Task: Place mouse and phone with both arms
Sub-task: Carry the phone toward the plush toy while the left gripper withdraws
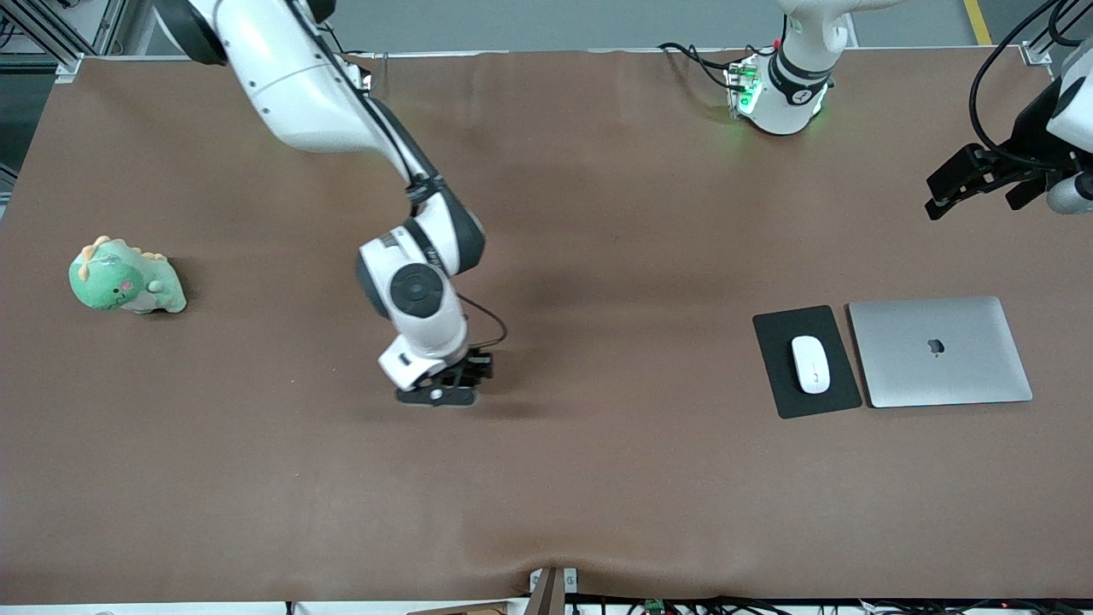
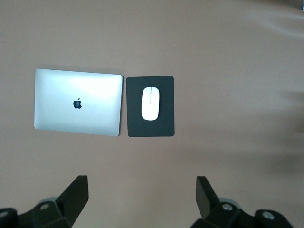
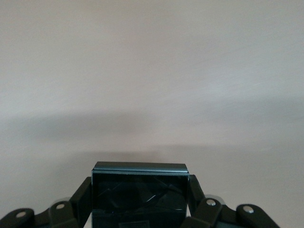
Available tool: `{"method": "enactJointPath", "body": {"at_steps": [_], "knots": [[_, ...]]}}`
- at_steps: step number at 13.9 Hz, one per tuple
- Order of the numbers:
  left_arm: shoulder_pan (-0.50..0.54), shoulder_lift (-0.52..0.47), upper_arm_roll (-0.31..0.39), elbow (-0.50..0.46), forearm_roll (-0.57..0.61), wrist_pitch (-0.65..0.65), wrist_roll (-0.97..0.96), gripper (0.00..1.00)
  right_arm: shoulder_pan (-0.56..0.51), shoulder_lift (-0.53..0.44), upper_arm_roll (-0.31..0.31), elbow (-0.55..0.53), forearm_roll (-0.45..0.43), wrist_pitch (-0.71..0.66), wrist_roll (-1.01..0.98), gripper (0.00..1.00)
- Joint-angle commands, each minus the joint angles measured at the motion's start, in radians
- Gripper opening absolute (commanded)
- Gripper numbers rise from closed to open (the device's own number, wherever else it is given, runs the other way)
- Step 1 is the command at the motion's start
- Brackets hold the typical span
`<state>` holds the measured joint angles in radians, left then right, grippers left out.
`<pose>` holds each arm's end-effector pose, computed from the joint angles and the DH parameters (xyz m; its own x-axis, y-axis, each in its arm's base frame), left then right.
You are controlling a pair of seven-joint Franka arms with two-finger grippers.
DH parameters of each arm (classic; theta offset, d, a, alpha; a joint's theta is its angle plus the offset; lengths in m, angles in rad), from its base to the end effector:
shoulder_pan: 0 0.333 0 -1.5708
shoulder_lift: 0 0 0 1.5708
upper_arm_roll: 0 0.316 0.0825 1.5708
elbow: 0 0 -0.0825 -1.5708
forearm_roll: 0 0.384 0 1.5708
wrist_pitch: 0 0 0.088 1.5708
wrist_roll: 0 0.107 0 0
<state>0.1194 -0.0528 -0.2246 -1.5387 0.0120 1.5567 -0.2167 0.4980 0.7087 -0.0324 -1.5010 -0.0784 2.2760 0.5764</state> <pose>0.5339 -0.0588 0.6665 0.9911 0.1112 0.0729 0.1120 -0.9937 -0.0082 0.6431 0.3254 0.2558 0.9937 -0.0514 0.0992 -0.0551 -0.9978 0.0355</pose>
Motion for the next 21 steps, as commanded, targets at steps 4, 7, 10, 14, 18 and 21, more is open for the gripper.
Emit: {"method": "enactJointPath", "body": {"at_steps": [4, 7, 10, 14, 18, 21], "knots": [[-0.128, -0.001, 0.146, 0.023, -0.004, -0.084, 0.031, 1.0, -0.255, -0.158, 0.023, -0.201, 0.012, 0.002, -0.257, 0.0], [-0.127, 0.005, 0.139, 0.025, 0.0, -0.084, 0.028, 1.0, -0.363, -0.211, 0.022, -0.319, 0.012, 0.017, -0.384, 0.0], [-0.127, 0.008, 0.134, 0.025, 0.014, -0.084, 0.034, 1.0, -0.478, -0.247, 0.023, -0.422, 0.012, 0.078, -0.541, 0.0], [-0.122, 0.007, 0.136, 0.025, 0.014, -0.087, 0.034, 1.0, -0.608, -0.267, 0.023, -0.553, 0.012, 0.184, -0.638, 0.0], [-0.122, 0.011, 0.139, 0.028, 0.014, -0.086, 0.037, 1.0, -0.716, -0.261, 0.023, -0.597, 0.012, 0.195, -0.744, 0.0], [-0.122, 0.013, 0.139, 0.028, 0.014, -0.084, 0.037, 1.0, -0.736, -0.262, 0.022, -0.6, 0.012, 0.194, -0.759, 0.01]]}}
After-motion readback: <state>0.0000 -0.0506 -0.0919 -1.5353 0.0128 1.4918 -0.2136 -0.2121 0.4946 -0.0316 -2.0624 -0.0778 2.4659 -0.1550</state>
